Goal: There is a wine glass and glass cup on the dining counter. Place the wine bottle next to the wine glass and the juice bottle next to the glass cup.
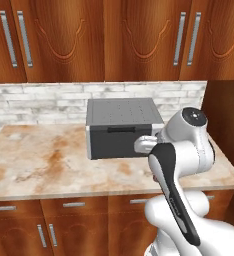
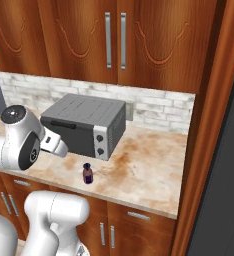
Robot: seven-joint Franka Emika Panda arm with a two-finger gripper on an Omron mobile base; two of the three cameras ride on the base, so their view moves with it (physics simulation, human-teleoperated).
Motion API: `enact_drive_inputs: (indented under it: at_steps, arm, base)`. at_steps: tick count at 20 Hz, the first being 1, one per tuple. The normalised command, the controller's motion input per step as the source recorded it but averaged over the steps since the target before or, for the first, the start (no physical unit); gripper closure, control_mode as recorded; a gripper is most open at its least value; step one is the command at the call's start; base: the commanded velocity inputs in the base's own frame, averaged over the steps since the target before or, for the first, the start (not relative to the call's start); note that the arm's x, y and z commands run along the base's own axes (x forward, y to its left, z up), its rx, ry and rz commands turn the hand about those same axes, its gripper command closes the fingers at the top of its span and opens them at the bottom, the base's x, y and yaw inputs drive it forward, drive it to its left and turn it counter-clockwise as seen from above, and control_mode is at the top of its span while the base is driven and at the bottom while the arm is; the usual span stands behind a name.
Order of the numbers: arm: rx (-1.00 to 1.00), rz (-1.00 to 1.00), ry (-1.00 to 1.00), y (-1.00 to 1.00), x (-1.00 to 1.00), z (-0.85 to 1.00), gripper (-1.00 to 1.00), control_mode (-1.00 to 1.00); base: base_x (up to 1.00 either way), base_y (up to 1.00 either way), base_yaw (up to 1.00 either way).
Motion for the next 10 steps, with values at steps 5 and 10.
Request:
enact_drive_inputs:
  at_steps: [5,10]
  arm:
    - [0.06,0.0,0.1,-0.05,-0.18,0.23,-1.0,-1.0]
    - [0.02,0.0,0.17,-0.09,-0.13,0.15,-1.0,-1.0]
  base:
    - [0.0,0.0,0.0]
    - [0.0,0.0,0.0]
